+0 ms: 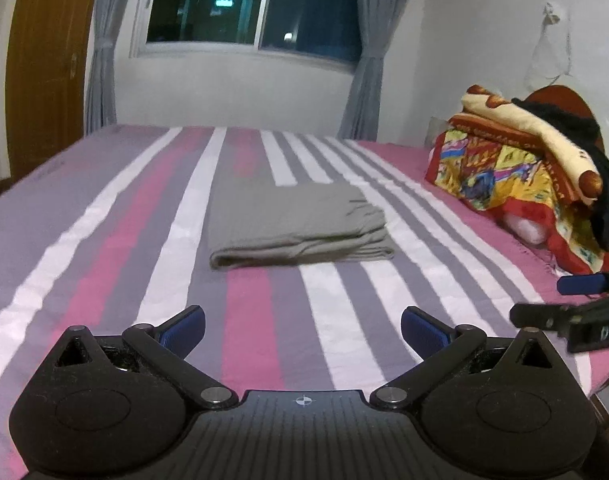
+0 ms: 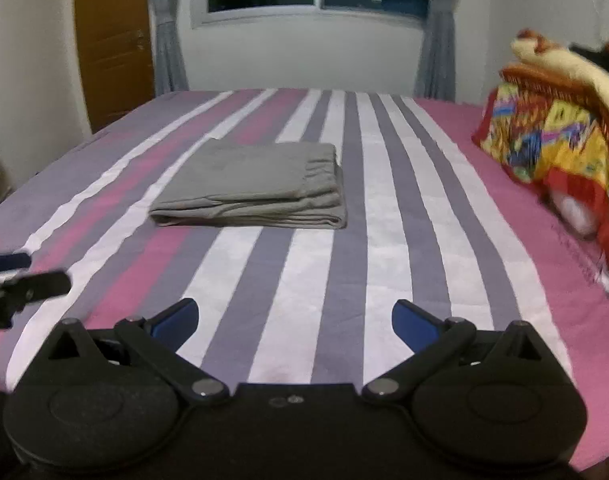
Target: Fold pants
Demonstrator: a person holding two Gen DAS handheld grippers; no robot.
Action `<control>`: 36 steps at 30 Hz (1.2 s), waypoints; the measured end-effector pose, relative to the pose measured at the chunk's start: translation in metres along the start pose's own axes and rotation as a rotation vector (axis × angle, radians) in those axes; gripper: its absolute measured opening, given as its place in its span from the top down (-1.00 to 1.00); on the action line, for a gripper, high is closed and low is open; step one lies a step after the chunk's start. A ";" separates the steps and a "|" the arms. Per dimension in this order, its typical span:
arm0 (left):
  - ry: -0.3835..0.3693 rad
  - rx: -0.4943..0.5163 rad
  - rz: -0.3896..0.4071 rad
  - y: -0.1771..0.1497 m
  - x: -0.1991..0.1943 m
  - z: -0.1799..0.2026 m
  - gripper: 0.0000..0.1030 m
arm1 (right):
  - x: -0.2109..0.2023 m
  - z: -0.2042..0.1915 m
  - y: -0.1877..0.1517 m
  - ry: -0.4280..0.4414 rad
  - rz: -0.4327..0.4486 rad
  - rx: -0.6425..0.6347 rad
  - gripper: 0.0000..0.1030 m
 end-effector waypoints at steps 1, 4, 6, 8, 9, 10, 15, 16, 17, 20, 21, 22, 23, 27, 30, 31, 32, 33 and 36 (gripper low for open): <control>-0.002 0.001 0.005 0.001 -0.007 0.005 -1.00 | -0.006 -0.002 0.000 -0.002 0.007 -0.010 -1.00; -0.010 0.004 0.020 0.003 -0.024 0.017 -1.00 | -0.022 -0.004 -0.003 -0.006 0.021 -0.019 -1.00; -0.014 0.017 0.028 0.003 -0.033 0.026 -1.00 | -0.033 -0.004 -0.003 -0.021 0.043 -0.026 -1.00; -0.015 0.034 0.036 0.003 -0.042 0.036 -1.00 | -0.042 -0.005 -0.003 -0.024 0.058 -0.023 -1.00; -0.017 0.039 0.038 0.003 -0.045 0.040 -1.00 | -0.047 -0.005 -0.003 -0.030 0.068 -0.022 -1.00; -0.021 0.042 0.043 0.003 -0.050 0.044 -1.00 | -0.051 -0.007 -0.004 -0.040 0.077 -0.026 -1.00; -0.034 0.062 0.069 0.005 -0.067 0.061 -1.00 | -0.073 -0.012 -0.007 -0.079 0.114 -0.037 -1.00; -0.035 0.070 0.076 0.005 -0.071 0.065 -1.00 | -0.077 -0.012 -0.008 -0.077 0.116 -0.033 -1.00; -0.037 0.075 0.082 0.006 -0.074 0.069 -1.00 | -0.080 -0.012 -0.009 -0.077 0.117 -0.030 -1.00; -0.046 0.089 0.097 0.006 -0.086 0.079 -1.00 | -0.091 -0.011 -0.012 -0.095 0.134 -0.019 -1.00; -0.047 0.094 0.101 0.006 -0.090 0.082 -1.00 | -0.094 -0.010 -0.013 -0.100 0.139 -0.013 -1.00; -0.050 0.100 0.103 0.006 -0.093 0.085 -1.00 | -0.097 -0.009 -0.013 -0.105 0.144 -0.007 -1.00; -0.051 0.106 0.107 0.006 -0.097 0.088 -1.00 | -0.100 -0.009 -0.014 -0.115 0.152 -0.003 -1.00; -0.047 0.120 0.137 0.008 -0.113 0.097 -1.00 | -0.116 -0.007 -0.014 -0.127 0.188 0.014 -1.00; -0.041 0.133 0.163 0.012 -0.125 0.101 -1.00 | -0.127 -0.006 -0.014 -0.139 0.215 0.029 -1.00; -0.037 0.138 0.169 0.013 -0.129 0.102 -1.00 | -0.131 -0.005 -0.013 -0.141 0.224 0.033 -1.00; -0.036 0.140 0.172 0.014 -0.131 0.103 -1.00 | -0.134 -0.005 -0.013 -0.144 0.229 0.036 -1.00; -0.036 0.140 0.174 0.014 -0.132 0.104 -1.00 | -0.135 -0.004 -0.013 -0.148 0.232 0.037 -1.00; -0.042 0.133 0.177 0.015 -0.136 0.104 -1.00 | -0.141 -0.004 -0.012 -0.155 0.245 0.040 -1.00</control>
Point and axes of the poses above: each gripper's, at about its wrist camera, not at the fingertips, and x roughly the way its jaws point, z to its right, y to its top, the point moved 4 cm from there along x, roughly the way its jaws point, and after that the axes turned 7 degrees about -y, right-handed, at the moved point
